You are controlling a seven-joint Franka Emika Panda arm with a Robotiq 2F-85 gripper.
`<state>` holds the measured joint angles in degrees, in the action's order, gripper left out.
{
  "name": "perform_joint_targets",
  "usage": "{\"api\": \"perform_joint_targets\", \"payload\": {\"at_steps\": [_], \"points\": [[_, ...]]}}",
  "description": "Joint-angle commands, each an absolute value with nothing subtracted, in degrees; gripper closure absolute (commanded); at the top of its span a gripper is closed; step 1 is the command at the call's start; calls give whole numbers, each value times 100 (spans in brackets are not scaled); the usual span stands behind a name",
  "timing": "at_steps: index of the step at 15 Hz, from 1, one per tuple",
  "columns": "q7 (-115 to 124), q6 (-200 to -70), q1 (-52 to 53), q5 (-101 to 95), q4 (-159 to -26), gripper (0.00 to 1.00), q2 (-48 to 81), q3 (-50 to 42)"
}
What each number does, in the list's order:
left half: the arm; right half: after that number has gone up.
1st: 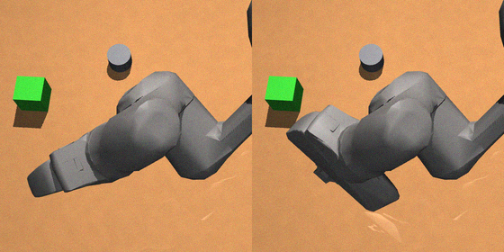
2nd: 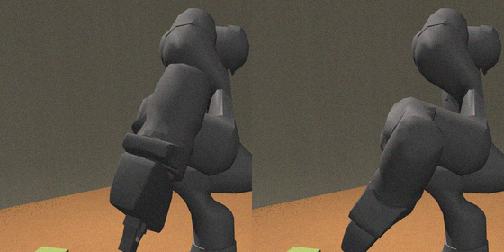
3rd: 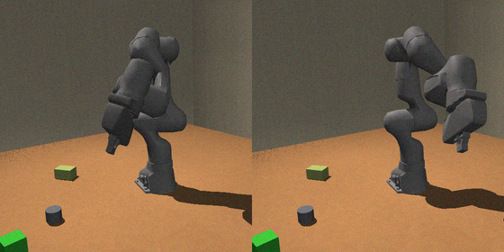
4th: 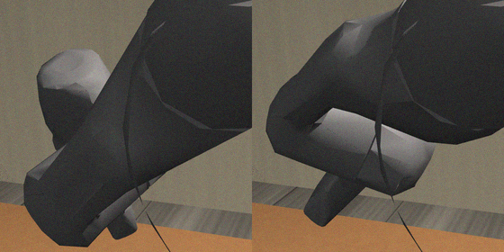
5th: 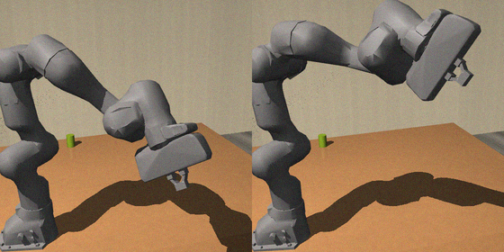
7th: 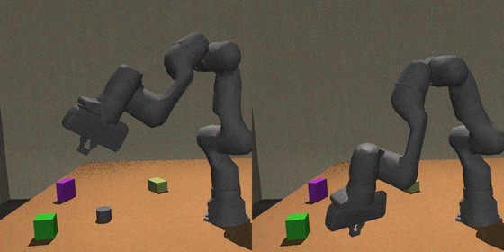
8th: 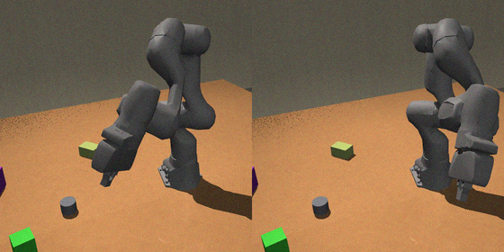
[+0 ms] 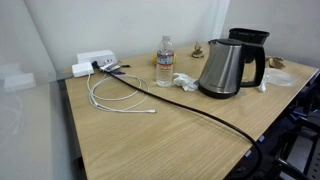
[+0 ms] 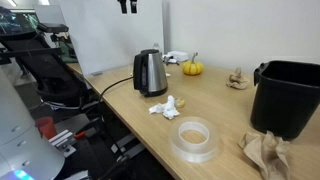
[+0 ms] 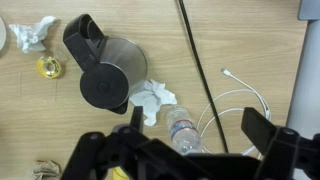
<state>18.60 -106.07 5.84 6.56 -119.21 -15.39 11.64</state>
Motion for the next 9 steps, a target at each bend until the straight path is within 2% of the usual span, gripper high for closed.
{"api": "perform_joint_targets", "payload": {"at_steps": [1, 9], "points": [[1869, -10597, 624, 644, -11911, 0, -1533, 1128], [3940, -11351, -5, 245, -12468, 0, -1655, 817]]}}
